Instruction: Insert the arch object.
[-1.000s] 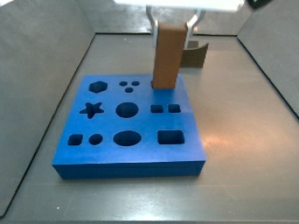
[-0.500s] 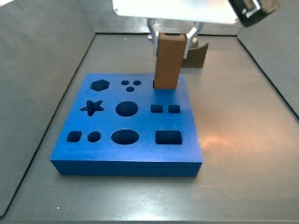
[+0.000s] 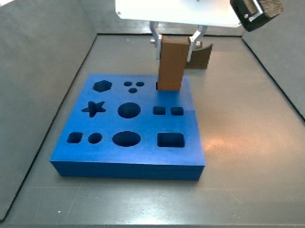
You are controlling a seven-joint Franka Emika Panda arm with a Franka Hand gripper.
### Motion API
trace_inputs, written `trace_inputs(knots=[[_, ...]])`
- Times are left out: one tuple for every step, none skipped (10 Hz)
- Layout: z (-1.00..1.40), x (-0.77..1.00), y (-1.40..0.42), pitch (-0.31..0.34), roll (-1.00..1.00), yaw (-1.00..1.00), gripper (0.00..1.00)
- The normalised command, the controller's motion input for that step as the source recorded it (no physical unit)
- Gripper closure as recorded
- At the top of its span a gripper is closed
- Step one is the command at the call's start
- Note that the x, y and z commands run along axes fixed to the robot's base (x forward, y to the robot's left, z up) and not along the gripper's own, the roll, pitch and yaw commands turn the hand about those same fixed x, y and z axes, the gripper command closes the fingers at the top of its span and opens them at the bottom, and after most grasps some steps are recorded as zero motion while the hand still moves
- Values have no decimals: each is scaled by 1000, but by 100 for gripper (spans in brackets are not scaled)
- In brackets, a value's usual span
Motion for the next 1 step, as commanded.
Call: trace_inputs(knots=[[0,0,0,-4,0,0,100]])
